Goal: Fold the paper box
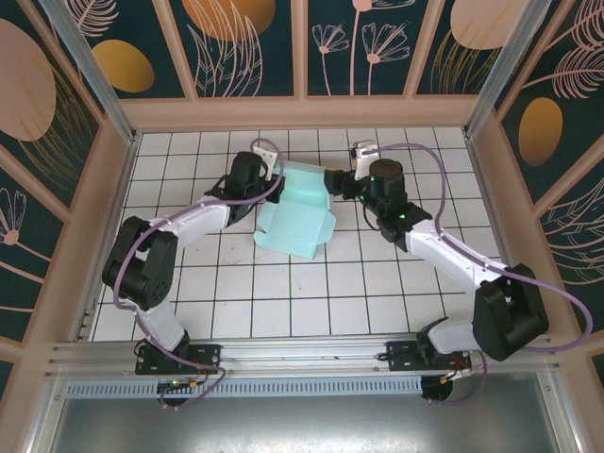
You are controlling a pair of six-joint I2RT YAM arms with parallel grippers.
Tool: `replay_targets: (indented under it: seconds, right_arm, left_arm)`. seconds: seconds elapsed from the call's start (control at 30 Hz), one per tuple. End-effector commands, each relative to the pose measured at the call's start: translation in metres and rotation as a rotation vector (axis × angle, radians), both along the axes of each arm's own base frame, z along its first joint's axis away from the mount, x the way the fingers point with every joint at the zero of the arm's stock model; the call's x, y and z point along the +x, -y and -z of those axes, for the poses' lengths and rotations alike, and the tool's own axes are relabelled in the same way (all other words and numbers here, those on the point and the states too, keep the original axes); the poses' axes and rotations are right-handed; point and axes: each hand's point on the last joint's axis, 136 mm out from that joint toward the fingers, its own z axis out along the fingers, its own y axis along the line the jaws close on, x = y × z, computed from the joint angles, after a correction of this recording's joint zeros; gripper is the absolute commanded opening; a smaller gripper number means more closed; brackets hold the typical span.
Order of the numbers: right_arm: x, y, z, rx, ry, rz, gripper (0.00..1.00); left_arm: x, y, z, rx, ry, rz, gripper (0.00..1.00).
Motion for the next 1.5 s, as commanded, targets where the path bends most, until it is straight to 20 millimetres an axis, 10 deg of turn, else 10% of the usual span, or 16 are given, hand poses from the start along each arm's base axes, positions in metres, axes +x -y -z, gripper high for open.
replay_targets:
  seconds: [0.0, 0.43, 0.57, 0.87, 1.1, 1.23, 1.47]
  right_arm:
    - [-0.002, 0.007, -0.008, 0.036, 0.016, -0.003, 0.76]
    - [0.002, 0.006, 0.02, -0.013, -0.051, -0.013, 0.76]
    - [0.002, 0.007, 0.025, -0.02, -0.059, -0.009, 0.76]
    - [0.002, 0.008, 0.028, -0.026, -0.067, -0.008, 0.77]
    - [0.0, 0.005, 0.031, -0.03, -0.071, -0.032, 0.77]
    - [-0.003, 0.001, 0.034, -0.028, -0.078, -0.062, 0.77]
    - [-0.004, -0.008, 0.052, -0.036, -0.125, -0.083, 0.77]
  left_arm:
    - [-0.037, -0.032, 0.039, 0.334, -0.18, 0.102, 0.0]
    - [-0.119, -0.07, 0.099, 0.638, -0.708, 0.259, 0.0]
    - [-0.106, -0.072, 0.102, 0.671, -0.653, 0.239, 0.03]
    - [-0.085, -0.046, 0.115, 0.594, -0.628, 0.277, 0.61]
    - [-0.062, -0.037, 0.109, 0.552, -0.55, 0.217, 0.71]
    - [-0.045, -0.028, 0.087, 0.475, -0.446, 0.166, 0.72]
    - [0.005, -0.038, -0.019, 0.215, -0.056, -0.116, 0.98]
